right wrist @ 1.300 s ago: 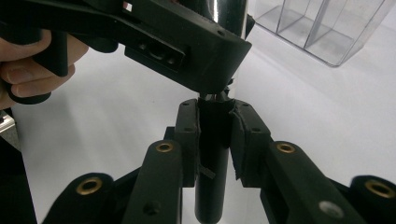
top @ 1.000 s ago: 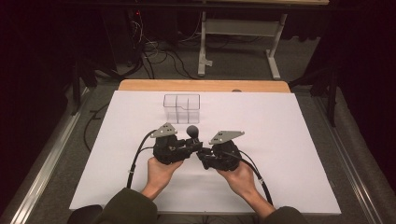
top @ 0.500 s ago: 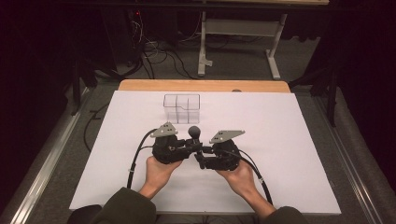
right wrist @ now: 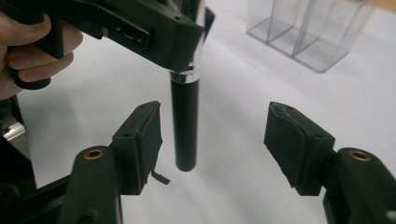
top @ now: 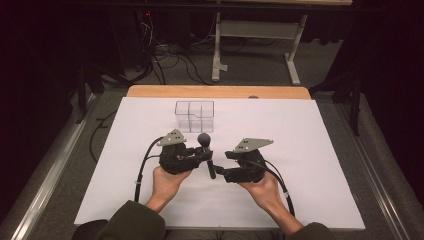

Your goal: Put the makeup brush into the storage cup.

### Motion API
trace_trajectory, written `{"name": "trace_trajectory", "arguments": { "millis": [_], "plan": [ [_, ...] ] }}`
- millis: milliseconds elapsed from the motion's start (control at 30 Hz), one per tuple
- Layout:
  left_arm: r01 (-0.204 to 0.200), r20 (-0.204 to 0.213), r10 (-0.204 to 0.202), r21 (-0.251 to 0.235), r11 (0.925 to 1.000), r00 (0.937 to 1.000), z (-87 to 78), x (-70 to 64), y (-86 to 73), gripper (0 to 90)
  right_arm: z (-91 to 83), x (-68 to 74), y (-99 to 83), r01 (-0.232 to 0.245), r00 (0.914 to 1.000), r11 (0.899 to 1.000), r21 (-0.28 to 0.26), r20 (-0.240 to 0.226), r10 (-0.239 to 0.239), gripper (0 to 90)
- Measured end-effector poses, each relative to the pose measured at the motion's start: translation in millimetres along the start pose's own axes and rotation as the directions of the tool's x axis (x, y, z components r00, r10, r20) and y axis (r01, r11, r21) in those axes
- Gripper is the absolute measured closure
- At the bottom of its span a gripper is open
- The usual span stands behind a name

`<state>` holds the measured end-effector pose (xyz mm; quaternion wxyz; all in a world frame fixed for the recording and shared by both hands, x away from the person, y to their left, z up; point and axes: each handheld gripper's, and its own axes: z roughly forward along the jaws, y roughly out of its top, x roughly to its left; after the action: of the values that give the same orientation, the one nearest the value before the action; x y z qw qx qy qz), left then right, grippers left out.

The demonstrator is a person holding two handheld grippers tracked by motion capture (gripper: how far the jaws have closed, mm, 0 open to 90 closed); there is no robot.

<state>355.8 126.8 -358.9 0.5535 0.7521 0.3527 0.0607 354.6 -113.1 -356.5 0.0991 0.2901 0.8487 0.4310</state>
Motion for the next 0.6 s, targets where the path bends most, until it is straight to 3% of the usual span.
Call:
{"name": "trace_trajectory", "arguments": {
  "millis": [133,267,400,600],
  "plan": [
    [0.002,0.000,-0.002,-0.009,1.0000,1.0000,-4.4,1.1,1.8,70.1,-7.8,-3.2,-2.5,0.003,0.9998,1.000,-0.026,-0.017,-0.003,32.9],
    [-0.003,-0.010,0.003,-0.011,0.9999,0.9999,-8.5,0.4,2.3,70.1,-12.3,-5.1,-6.4,0.022,0.9997,1.000,-0.012,0.007,-0.022,29.3],
    [-0.008,-0.011,0.008,-0.018,0.9998,0.9999,-11.2,-0.3,3.3,70.1,-17.2,-9.7,-8.6,0.009,0.9999,1.000,-0.022,0.006,-0.008,29.0],
    [-0.006,-0.023,0.006,-0.012,0.9999,0.9997,-13.4,3.1,2.8,70.1,-35.0,-24.0,-11.2,-0.015,0.9976,0.998,-0.054,0.067,0.019,27.5]
  ]
}}
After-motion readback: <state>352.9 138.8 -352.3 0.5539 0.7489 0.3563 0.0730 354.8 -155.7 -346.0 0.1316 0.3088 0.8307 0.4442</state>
